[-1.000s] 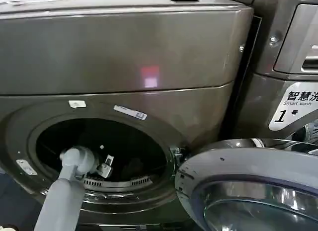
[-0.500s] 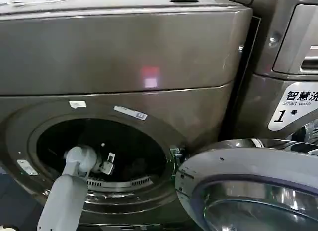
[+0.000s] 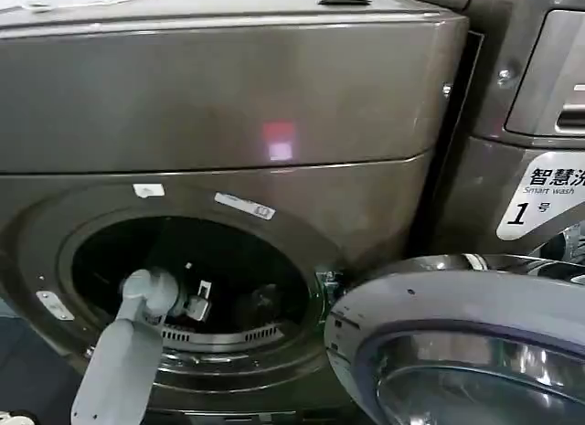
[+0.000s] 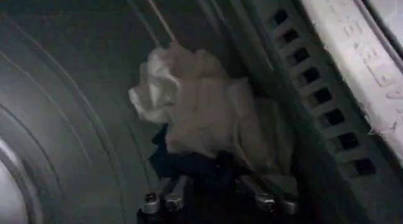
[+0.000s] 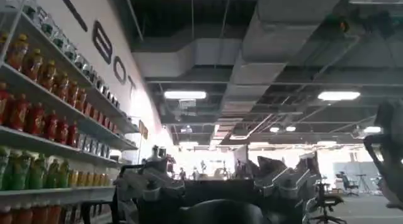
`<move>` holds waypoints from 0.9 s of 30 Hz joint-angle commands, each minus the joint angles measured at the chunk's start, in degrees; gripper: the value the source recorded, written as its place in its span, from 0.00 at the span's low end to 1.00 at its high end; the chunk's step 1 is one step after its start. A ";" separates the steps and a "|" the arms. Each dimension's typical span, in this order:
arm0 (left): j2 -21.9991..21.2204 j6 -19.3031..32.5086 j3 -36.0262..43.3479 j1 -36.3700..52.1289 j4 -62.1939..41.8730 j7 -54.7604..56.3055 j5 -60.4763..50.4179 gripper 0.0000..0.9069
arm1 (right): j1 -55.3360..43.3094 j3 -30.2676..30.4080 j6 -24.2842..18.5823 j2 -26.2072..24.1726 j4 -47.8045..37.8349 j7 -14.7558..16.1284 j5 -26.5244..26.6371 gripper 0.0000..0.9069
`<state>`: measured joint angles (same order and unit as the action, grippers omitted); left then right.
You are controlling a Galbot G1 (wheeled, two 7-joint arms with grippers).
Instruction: Grasp the clothes from the dryer.
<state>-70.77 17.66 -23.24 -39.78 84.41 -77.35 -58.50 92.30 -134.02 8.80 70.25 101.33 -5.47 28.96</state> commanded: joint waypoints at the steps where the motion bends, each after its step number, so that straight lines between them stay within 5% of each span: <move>1: -0.90 -8.29 -0.70 1.79 2.09 0.77 6.98 0.00 | 0.03 0.17 -0.16 -0.15 -0.19 -0.03 0.03 1.00; 8: -1.34 -11.53 1.00 3.83 1.60 11.14 7.48 0.00 | -0.10 0.56 -0.22 0.01 -0.22 -0.04 0.03 1.00; 14: -3.56 -14.63 0.98 5.13 -1.62 30.54 9.48 0.00 | -0.07 0.92 -0.59 0.13 0.11 0.35 0.37 1.00; 23: -10.99 -36.69 -1.92 -1.24 7.98 55.42 22.05 0.00 | -0.02 1.96 0.89 0.35 3.58 2.67 0.95 1.00; 27: -12.93 -38.75 -3.28 -5.20 11.37 64.15 27.65 0.00 | -0.28 2.38 -1.91 -0.06 3.76 1.25 1.11 1.00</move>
<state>-78.00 -5.97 -24.23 -38.28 88.01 -39.80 -44.04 92.13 -132.25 9.48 70.49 104.00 -3.91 29.68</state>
